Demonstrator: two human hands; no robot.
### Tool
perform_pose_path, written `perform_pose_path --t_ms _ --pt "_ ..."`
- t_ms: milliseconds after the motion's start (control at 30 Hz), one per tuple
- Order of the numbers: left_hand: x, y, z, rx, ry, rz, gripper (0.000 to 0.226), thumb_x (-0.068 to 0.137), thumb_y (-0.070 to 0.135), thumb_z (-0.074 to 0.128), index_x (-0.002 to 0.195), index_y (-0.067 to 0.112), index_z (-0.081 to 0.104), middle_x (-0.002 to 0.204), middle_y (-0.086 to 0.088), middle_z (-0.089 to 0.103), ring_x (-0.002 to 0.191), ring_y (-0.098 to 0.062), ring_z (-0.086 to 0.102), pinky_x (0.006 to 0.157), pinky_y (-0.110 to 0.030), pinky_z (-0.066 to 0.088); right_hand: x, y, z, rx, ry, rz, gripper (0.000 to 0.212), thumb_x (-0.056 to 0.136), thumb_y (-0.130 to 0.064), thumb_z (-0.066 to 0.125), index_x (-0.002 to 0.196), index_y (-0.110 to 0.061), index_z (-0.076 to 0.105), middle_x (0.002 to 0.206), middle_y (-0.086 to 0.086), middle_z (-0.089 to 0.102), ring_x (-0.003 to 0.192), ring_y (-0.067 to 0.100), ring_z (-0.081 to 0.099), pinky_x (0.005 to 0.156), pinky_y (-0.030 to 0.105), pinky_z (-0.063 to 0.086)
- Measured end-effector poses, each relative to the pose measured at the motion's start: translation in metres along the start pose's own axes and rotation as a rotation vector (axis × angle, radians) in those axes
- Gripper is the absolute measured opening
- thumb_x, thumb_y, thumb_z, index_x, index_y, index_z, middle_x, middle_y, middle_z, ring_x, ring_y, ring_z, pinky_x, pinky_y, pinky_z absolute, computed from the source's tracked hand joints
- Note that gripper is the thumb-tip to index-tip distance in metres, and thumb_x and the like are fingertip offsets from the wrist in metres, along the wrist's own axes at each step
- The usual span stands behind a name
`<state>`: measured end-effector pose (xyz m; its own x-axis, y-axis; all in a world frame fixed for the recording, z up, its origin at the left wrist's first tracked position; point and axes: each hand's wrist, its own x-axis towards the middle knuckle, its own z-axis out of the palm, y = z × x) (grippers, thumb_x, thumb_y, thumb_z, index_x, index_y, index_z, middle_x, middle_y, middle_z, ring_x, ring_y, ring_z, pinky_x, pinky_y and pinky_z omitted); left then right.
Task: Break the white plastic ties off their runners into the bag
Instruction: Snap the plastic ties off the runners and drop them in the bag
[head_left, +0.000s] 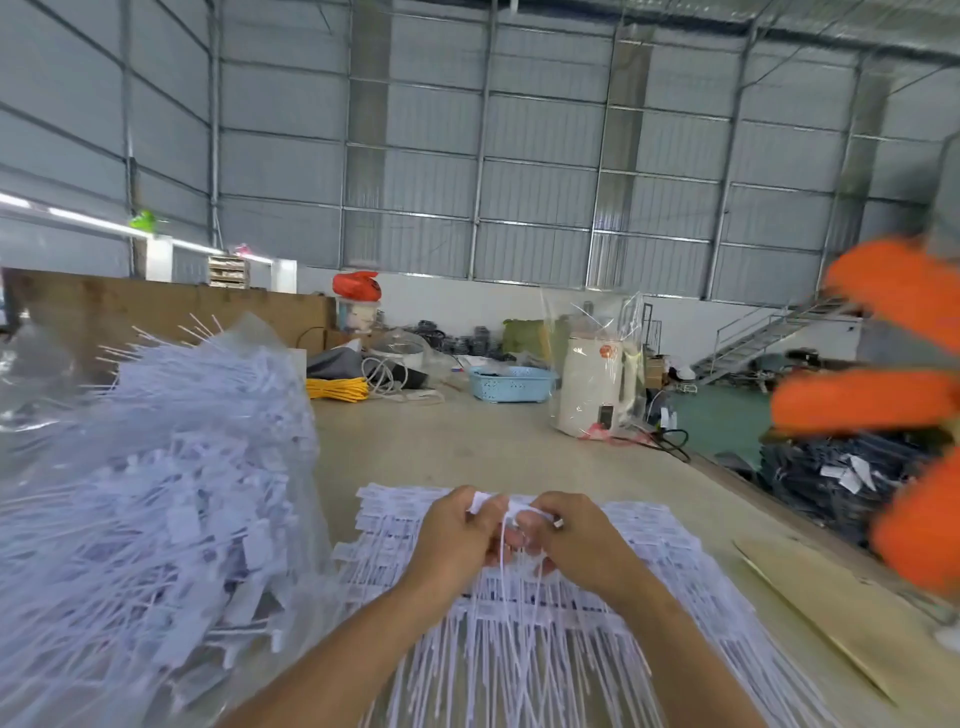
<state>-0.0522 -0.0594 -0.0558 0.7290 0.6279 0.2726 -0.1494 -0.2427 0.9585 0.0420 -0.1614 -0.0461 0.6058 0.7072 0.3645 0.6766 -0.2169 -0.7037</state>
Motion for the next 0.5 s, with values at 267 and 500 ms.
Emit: perform_pose_path --t_ms 267,500 --pt "0.006 -0.010 0.003 0.176 0.032 0.048 0.039 0.094 0.027 0.057 0.059 0.011 0.048 0.053 -0.003 0.051 0.044 -0.011 0.043 0.055 -0.025 0.035 -0.007 0.002 0.005 -0.028 -0.118 -0.031 0.033 0.094 -0.018 0.055 0.062 -0.011 0.056 0.051 0.001 0.046 0.040 0.003 0.040 0.049 0.017 0.035" --pt "0.017 -0.012 -0.001 0.214 0.104 -0.018 0.044 0.092 0.023 0.060 0.053 0.012 0.044 0.049 -0.006 0.048 0.040 -0.015 0.038 0.045 -0.027 0.030 -0.006 -0.003 0.018 -0.298 0.093 -0.184 0.017 0.090 -0.019 0.058 0.086 -0.007 0.069 0.088 0.013 0.067 0.082 0.027 0.059 0.065 0.030 0.041"
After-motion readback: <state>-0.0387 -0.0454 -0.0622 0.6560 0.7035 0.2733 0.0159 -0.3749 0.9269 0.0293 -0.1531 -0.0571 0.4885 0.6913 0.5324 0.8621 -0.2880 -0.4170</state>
